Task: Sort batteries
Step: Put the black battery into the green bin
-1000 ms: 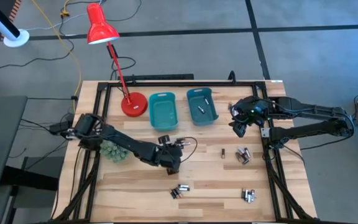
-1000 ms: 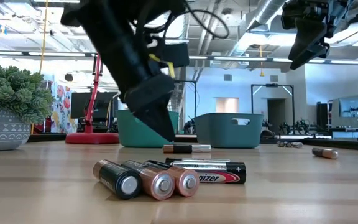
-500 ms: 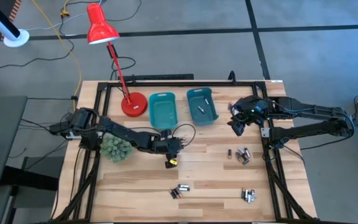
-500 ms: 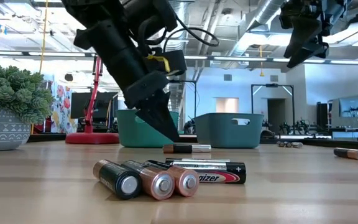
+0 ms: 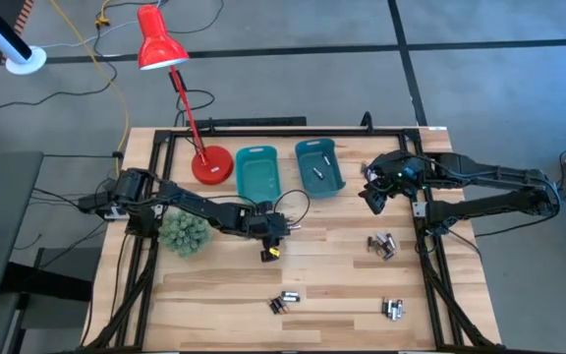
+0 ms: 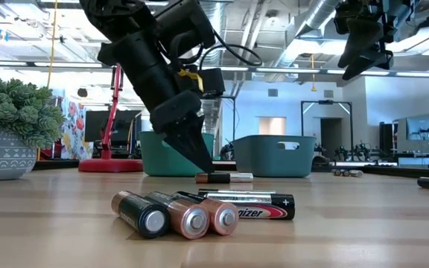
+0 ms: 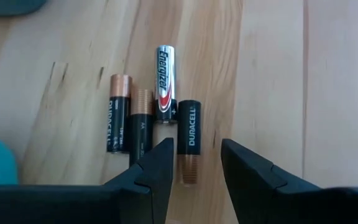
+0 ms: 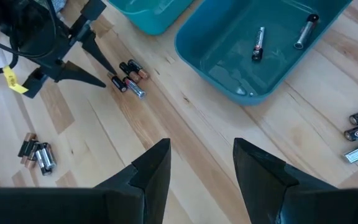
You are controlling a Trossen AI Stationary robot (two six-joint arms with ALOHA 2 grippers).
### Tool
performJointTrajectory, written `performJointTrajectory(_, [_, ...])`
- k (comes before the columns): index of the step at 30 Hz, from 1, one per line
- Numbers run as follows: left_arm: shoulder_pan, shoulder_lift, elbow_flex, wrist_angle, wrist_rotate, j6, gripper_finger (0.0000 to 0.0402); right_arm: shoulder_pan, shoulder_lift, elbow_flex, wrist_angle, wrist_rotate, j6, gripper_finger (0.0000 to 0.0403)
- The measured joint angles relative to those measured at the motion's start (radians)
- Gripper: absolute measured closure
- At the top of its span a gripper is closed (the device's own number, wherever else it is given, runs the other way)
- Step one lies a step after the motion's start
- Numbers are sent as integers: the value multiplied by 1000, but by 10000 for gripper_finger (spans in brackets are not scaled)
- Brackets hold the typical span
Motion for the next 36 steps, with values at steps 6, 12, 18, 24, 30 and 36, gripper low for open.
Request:
performJointTrajectory(6, [0, 0, 0, 1, 3, -10, 272, 0, 0, 0, 0, 0, -1, 214])
performJointTrajectory(12, [0, 42, -1, 13, 17, -61, 272, 0, 0, 0, -2, 0, -1, 214])
performJointTrajectory(18, [-10, 75, 2, 70, 52, -150, 275, 1, 0, 0, -6, 0, -4, 214])
performJointTrajectory(24, [-42, 78, 2, 67, 51, -182, 334, 1, 0, 0, -6, 0, -12, 214])
performJointTrajectory(30, [-76, 75, 16, 58, 72, -223, 364, 1, 0, 0, -6, 0, -28, 214])
performJointTrajectory(36, [-95, 49, 66, -24, 82, -203, 364, 1, 0, 0, -6, 0, -38, 214])
